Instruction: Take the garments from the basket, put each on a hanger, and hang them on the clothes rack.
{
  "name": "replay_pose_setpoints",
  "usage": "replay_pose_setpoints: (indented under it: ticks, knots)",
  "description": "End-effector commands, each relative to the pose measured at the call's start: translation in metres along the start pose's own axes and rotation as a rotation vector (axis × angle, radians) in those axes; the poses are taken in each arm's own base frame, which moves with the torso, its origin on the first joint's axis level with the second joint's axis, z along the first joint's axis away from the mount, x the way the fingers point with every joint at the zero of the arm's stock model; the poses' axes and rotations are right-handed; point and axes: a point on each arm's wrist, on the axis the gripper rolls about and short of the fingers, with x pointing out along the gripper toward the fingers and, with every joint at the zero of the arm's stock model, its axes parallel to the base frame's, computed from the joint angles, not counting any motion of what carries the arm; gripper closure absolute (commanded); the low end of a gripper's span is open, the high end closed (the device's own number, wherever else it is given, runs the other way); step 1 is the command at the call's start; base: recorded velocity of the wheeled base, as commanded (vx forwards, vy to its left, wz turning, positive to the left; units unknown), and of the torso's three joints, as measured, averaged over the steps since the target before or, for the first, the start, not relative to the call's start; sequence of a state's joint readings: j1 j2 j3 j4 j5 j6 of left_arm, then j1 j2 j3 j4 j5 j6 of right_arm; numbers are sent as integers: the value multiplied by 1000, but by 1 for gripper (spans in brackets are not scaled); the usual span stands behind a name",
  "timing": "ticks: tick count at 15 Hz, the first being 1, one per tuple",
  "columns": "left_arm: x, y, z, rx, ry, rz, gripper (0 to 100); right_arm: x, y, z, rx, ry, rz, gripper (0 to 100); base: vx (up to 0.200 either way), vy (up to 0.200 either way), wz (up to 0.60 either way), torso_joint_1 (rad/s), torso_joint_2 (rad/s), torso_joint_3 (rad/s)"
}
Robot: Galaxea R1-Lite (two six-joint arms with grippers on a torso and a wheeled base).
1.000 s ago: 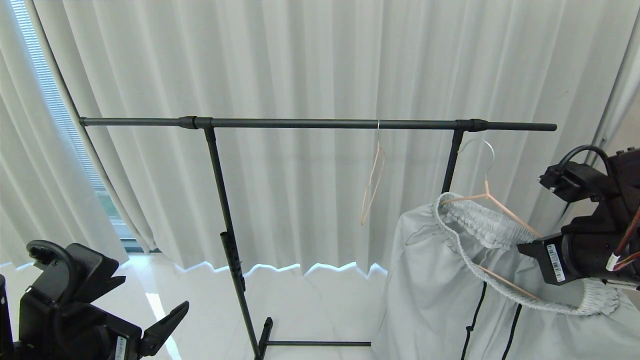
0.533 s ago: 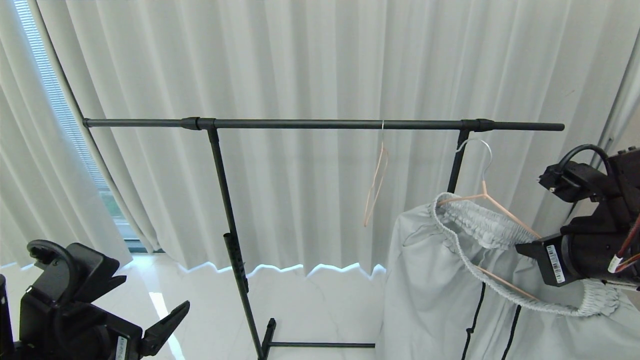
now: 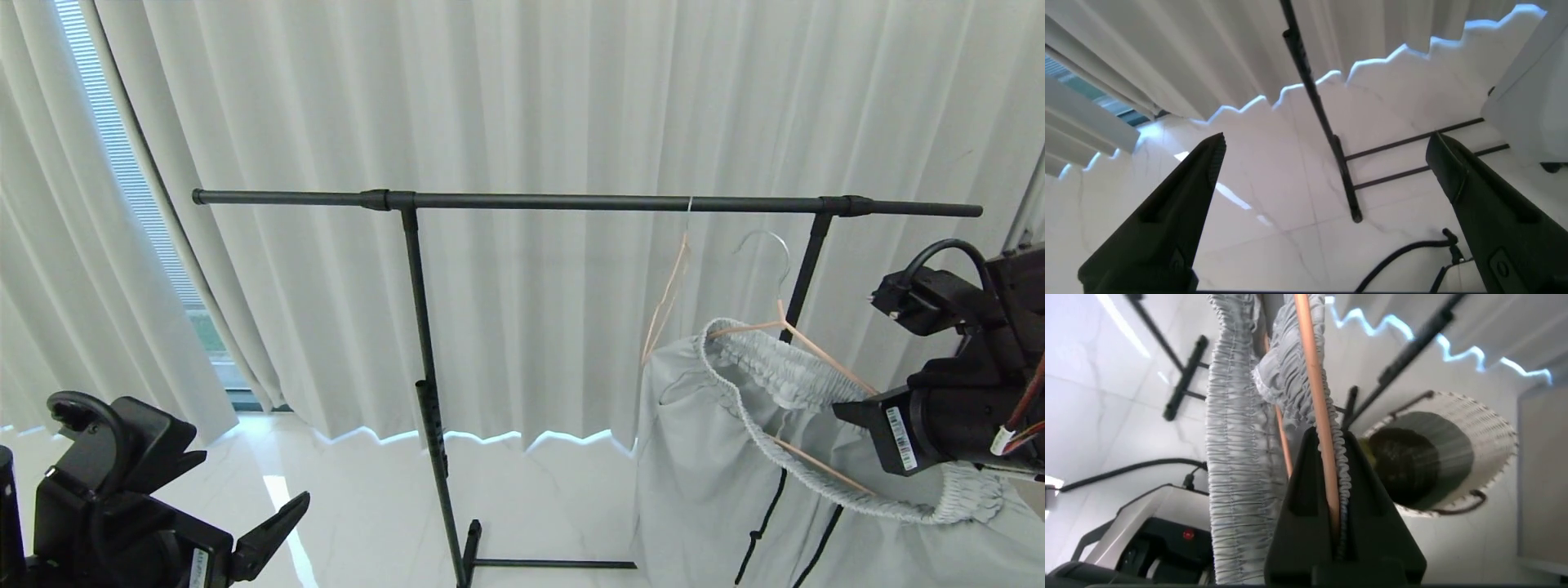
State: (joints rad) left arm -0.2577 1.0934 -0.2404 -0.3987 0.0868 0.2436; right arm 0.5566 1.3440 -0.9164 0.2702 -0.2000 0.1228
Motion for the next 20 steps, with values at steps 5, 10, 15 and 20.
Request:
replay_pose_setpoints:
  ticks: [5,10,15,20]
  knots:
    - [1,0,-1,1,6,-1,0,-4,14,0,-39,-10,63,100,0,0,0,0,0,0]
    - [1,0,-1,1,7,-1,0,3,30,12,-52,-89,141,100,0,0,0,0,0,0]
    - [1,0,1,0,0,1,0,23,42,43,-36,-143,139,100,0,0,0,0,0,0]
    - [1,1,5,1,-15,-2,0,38,49,66,-25,-169,137,100,120,0,0,0,0,0]
